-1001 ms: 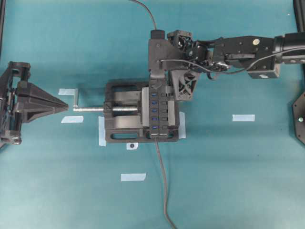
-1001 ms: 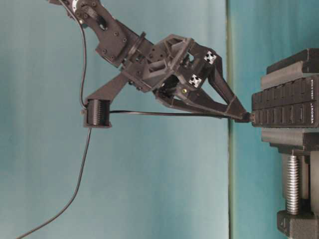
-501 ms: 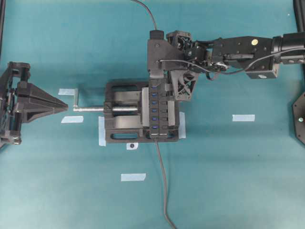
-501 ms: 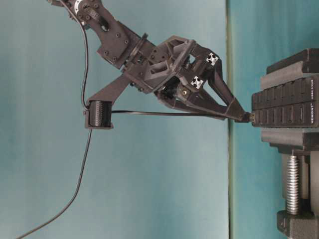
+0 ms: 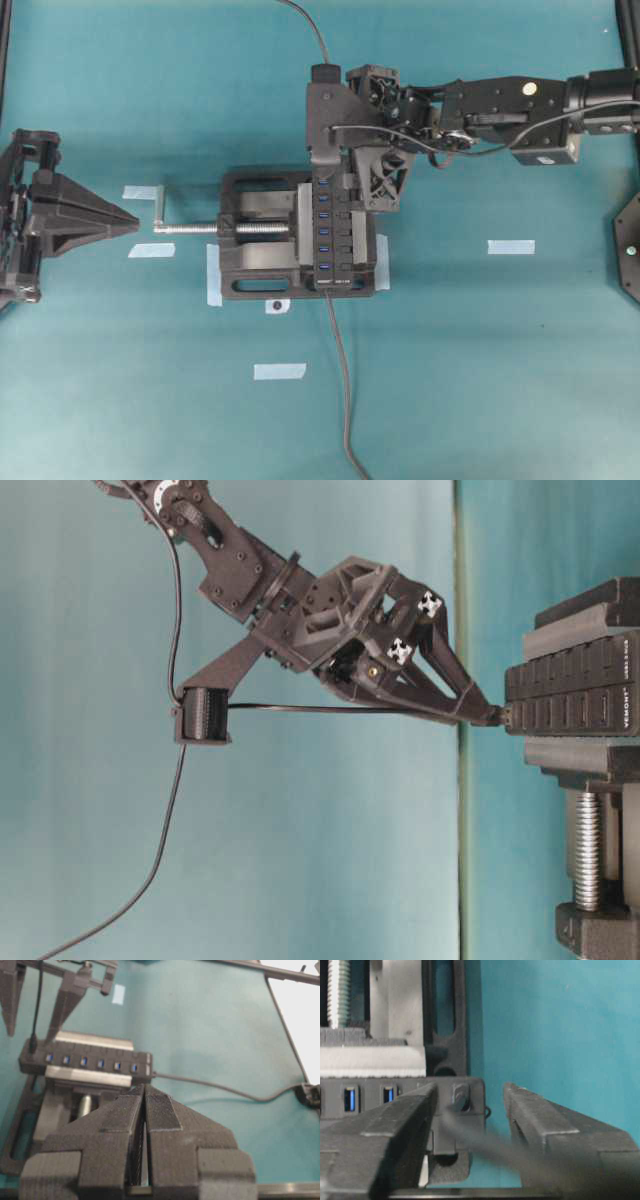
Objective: Insert the USB into the center port of the fixed hub
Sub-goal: 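Close the right gripper on the USB plug and pull it out, then carry the USB plug with the right gripper over the hub's center port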
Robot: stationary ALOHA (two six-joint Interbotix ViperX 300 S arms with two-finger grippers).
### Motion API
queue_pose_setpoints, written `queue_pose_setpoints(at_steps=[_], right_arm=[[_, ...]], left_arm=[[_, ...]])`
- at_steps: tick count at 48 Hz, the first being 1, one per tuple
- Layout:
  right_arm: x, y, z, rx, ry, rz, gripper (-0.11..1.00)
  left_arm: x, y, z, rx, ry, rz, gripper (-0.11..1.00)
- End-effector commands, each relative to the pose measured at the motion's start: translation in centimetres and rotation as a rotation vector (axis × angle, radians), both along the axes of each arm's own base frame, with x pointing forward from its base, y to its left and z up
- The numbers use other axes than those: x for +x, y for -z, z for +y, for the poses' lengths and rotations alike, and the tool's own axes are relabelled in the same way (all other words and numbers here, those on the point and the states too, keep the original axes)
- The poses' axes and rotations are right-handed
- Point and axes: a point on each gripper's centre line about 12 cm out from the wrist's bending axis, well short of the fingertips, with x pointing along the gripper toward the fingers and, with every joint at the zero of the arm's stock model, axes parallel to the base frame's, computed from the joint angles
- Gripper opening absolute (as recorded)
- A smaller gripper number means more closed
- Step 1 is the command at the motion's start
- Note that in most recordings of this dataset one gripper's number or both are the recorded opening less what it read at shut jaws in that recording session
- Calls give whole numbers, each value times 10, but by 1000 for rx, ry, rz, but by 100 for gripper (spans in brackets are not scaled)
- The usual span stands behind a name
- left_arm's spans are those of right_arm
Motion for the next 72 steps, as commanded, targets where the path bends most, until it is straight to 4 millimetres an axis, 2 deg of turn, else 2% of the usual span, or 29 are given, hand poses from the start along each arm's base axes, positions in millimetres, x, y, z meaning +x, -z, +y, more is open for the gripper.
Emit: queue_pose_setpoints(at_steps=[1,18,25,38,57,72], right_arm=[[7,-15,0,-16,-13,-42,54],[6,-12,1,-9,-11,-25,19],[6,-11,1,-7,-10,-20,12],[6,-12,2,16,5,-13,11],[14,-46,6,18,-6,-16,11],[15,-65,14,36,-8,-1,11]], left_arm=[[2,-5,0,0,0,-17,0],[1,-5,0,0,2,-14,0],[1,-5,0,0,2,-15,0],[1,-5,0,0,2,-15,0],[1,-5,0,0,2,-17,0],[0,-5,0,-1,2,-20,0]])
